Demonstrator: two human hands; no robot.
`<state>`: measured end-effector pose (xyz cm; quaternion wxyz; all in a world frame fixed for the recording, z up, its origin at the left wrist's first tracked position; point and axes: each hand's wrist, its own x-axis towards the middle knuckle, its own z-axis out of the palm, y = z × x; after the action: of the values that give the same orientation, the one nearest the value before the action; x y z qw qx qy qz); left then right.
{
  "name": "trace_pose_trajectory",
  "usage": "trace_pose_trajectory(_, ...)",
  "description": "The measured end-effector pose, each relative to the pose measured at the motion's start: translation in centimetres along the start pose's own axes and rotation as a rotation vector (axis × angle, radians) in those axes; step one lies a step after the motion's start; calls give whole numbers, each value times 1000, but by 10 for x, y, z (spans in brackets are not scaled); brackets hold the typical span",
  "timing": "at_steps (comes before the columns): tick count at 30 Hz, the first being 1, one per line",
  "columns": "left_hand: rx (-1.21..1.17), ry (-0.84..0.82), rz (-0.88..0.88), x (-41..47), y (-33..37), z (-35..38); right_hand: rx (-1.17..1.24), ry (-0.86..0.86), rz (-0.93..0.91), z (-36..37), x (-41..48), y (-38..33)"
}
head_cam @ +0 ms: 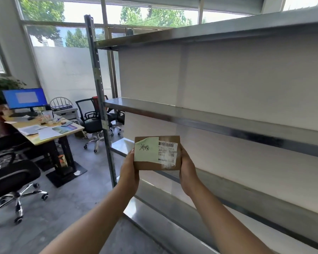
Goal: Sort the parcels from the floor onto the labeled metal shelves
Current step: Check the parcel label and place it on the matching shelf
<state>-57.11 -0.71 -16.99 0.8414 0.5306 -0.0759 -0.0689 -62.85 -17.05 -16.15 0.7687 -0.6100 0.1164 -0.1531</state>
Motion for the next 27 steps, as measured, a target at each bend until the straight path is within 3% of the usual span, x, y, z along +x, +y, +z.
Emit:
trace_pose_trajectory(10,-28,5,35,42,42,-89,-71,-35,-51,107,26,11)
trace_pose_trajectory(27,-16,306,123,60,108,-305,-97,-287,27,334,59,95)
